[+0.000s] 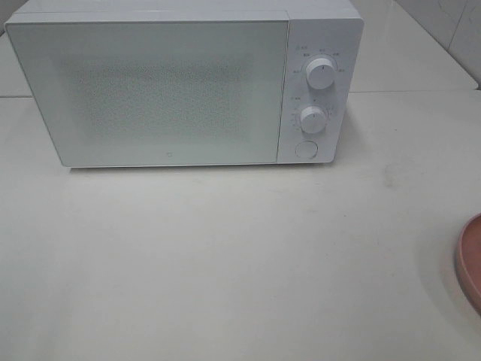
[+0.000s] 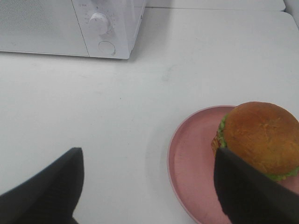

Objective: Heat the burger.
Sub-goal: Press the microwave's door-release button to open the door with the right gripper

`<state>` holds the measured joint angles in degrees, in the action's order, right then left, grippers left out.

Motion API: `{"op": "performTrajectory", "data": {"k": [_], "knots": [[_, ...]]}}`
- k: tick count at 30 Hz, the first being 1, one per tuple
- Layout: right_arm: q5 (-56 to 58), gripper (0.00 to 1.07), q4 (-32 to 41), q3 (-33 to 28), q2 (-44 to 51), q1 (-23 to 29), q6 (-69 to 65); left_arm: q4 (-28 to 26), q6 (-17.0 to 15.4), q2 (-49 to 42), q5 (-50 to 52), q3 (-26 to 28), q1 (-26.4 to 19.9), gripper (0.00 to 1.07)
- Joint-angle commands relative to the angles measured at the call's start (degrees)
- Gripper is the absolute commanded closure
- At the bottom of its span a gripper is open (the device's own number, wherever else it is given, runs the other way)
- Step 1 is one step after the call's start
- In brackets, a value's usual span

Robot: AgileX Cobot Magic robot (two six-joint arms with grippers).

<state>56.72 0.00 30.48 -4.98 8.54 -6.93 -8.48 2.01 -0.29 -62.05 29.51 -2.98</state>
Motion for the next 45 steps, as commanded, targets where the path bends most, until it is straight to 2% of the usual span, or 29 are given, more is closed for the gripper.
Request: {"op": "performTrajectory", "data": {"k": [1, 10, 30, 45], "knots": [[-2.58, 0.32, 0.00, 0.80, -5.33, -0.11, -0.17, -0.23, 0.00, -0.86, 0.80, 0.06, -0.23, 0.07], [-9.17, 0.32, 0.00, 0.80, -15.24, -0.11, -0.23, -0.23, 0.00, -0.86, 0.80, 0.06, -0.23, 0.07], [-26.47, 0.32, 0.00, 0.40, -31.11, -0.11, -0.17, -0.23, 0.00, -0.86, 0.80, 0.06, -0.23, 0.07], [-43.89, 0.32, 0.00, 0.40, -49.05, -0.11, -0.17, -0.23, 0.00, -0.86, 0.80, 0.06, -0.23, 0.07]]}}
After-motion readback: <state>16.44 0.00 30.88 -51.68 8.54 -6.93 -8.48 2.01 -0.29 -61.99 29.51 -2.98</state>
